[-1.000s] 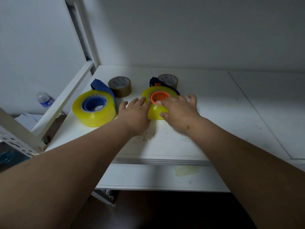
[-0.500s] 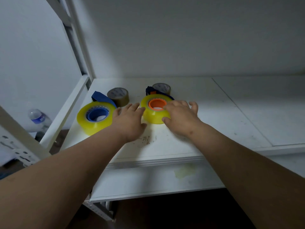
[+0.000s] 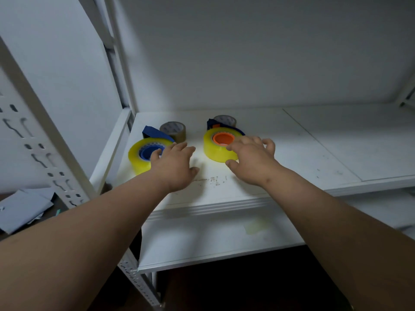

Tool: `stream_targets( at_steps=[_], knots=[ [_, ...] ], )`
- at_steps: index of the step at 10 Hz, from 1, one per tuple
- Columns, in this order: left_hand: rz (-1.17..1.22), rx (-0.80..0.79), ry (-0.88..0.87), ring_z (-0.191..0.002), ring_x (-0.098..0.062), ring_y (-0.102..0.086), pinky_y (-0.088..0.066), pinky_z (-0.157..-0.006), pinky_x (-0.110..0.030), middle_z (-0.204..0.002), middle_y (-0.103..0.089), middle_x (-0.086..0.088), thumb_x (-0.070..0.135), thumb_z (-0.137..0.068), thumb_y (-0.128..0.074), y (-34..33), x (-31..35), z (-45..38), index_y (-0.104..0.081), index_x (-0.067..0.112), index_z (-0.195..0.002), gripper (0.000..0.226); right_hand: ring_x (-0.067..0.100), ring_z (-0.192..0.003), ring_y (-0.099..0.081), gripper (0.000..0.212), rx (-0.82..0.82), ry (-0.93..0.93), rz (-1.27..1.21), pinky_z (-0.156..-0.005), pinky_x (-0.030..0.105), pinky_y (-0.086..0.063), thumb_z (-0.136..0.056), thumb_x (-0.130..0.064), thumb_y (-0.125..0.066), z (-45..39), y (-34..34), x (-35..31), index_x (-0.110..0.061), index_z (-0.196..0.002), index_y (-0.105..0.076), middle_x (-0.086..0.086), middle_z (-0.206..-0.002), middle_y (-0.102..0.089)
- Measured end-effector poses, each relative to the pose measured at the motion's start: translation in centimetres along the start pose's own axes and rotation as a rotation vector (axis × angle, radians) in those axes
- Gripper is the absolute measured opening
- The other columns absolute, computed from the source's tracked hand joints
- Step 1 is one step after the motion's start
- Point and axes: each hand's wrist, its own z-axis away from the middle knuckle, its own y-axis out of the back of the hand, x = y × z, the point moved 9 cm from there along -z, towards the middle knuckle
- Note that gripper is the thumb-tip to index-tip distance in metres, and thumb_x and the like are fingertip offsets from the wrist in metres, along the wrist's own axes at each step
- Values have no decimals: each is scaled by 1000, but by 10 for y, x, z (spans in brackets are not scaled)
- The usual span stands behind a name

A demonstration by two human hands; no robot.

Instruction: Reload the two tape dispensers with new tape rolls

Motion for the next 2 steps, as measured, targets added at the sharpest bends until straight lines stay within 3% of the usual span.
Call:
stream_targets(
  at_steps=[2],
  knots=[
    [6,41,13,-153,-25,-16,-14,-118,-56,-167,-20,1,48,-94,-49,14,3,7,-29,29,-154,65,22,-131,-31,38,51,40,-6,-106,48,-15,-86,-44,-49,6,28,-7,-35,-123,-52,-3,-135,-46]
  ],
)
